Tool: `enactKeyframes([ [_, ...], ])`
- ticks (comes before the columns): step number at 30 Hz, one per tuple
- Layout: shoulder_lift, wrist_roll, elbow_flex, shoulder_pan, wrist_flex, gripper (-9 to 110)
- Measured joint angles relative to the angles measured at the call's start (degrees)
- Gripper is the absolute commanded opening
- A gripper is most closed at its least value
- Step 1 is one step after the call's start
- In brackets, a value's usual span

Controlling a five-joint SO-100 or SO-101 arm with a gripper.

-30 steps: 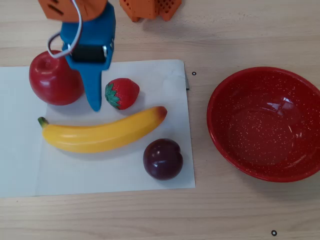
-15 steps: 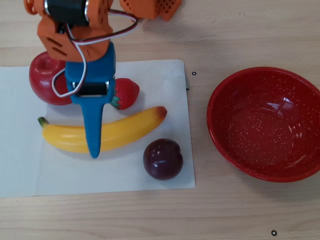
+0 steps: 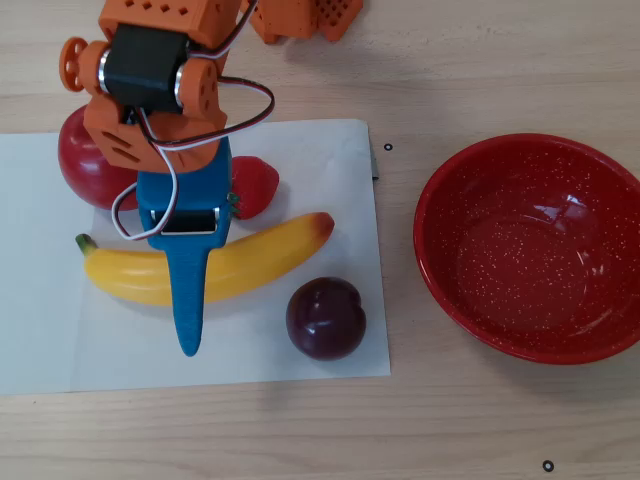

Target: Grasp the banana and put it in the red bowl

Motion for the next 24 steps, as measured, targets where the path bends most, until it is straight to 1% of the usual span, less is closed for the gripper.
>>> enactKeyframes([
  [24,-7.73,0.18,-0.09,0.00,-4.39,73],
])
